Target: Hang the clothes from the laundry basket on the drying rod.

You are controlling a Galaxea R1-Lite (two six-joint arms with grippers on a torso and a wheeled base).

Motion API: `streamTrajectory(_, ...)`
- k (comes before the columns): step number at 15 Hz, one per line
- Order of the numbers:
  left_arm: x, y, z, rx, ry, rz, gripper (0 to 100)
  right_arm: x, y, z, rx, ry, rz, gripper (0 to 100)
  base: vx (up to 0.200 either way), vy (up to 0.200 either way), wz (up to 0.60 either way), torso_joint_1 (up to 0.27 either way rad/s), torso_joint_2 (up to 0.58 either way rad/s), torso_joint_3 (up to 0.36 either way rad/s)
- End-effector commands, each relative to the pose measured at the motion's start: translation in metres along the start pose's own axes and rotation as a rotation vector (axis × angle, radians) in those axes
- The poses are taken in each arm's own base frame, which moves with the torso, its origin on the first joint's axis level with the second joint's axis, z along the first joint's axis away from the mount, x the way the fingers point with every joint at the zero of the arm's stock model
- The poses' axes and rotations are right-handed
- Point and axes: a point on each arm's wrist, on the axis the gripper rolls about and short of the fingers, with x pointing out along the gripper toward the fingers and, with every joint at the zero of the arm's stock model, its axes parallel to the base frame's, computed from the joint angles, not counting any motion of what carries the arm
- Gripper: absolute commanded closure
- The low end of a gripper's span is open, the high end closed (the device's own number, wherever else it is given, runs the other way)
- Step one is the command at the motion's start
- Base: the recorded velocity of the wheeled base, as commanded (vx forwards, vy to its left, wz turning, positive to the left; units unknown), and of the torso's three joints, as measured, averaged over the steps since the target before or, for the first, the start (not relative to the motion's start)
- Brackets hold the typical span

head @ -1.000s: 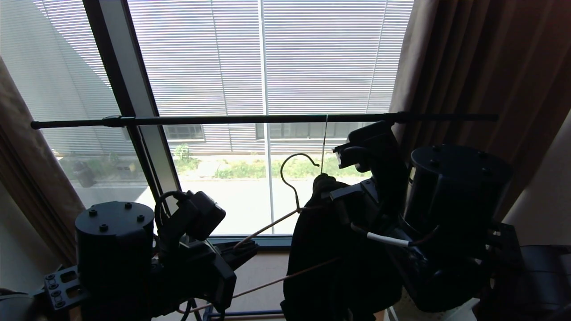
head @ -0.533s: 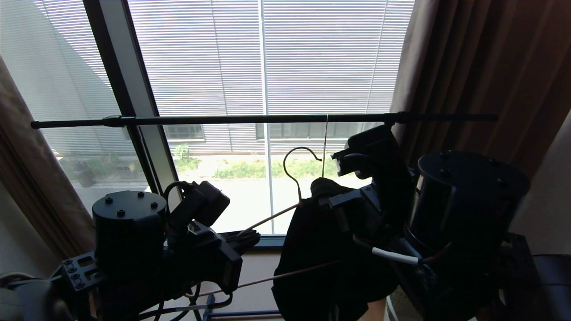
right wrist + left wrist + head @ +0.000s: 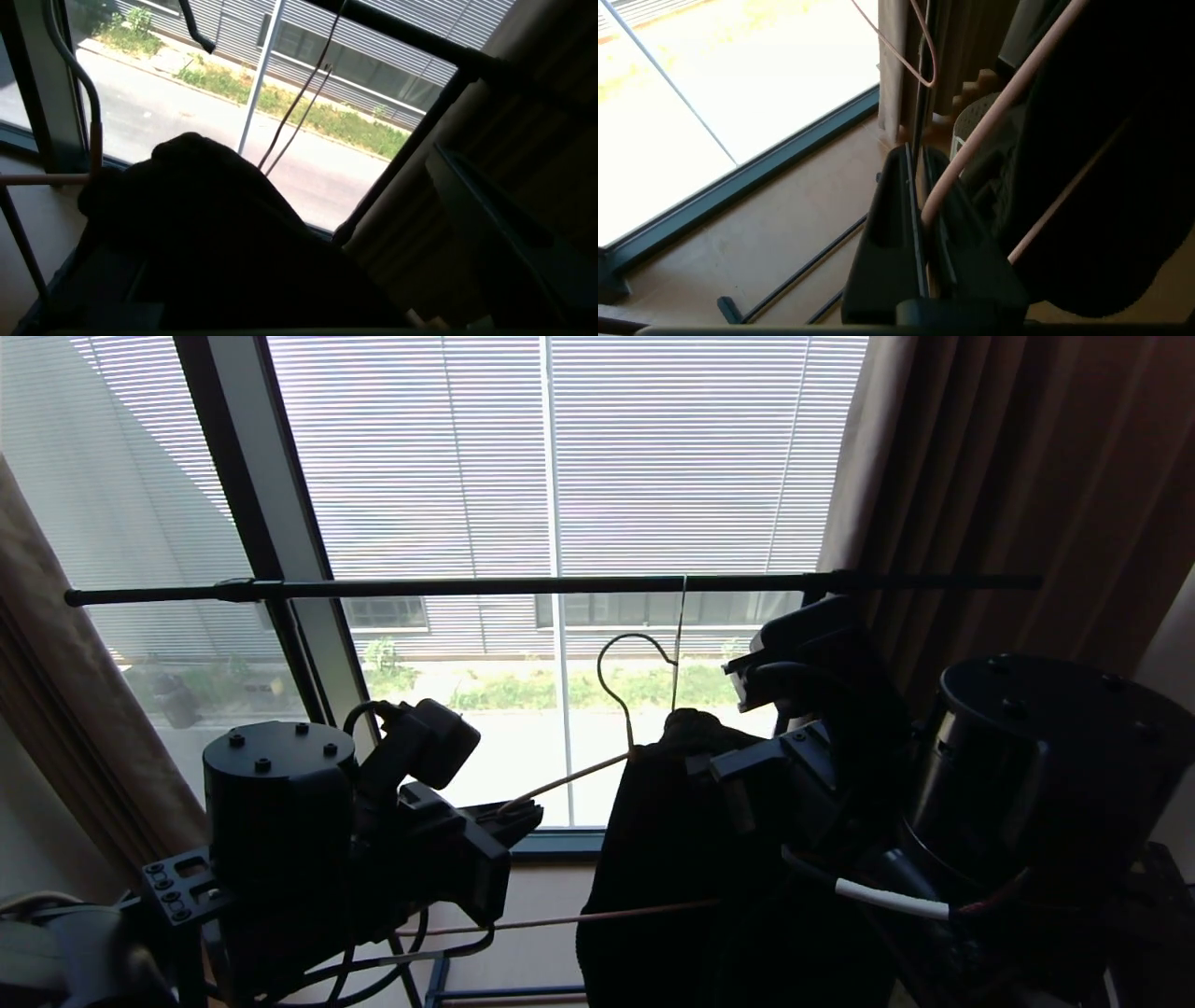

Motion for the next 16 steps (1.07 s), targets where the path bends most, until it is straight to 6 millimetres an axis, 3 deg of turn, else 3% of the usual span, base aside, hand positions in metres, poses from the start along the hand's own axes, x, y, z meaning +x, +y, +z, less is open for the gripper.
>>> streamTrajectory(1,0.002,0.0,0.0,-0.008,0.002,0.004,100,-0.003,-0.004,0.001,0.007,-0.005,-0.003,0,0.0,0.0,0.0,0.0,0.0,0.0)
streamTrajectory(9,0.013,0.011,0.007,-0.053,-0.016,0.034,100,-0.008,-0.008,-0.006,-0.013,0.009,0.003,0,0.0,0.0,0.0,0.0,0.0,0.0)
streamTrajectory(16,0.009,0.01,0.004,-0.05,-0.045,0.026,100,-0.009,-0.008,-0.012,-0.033,0.02,0.006,0,0.0,0.0,0.0,0.0,0.0,0.0)
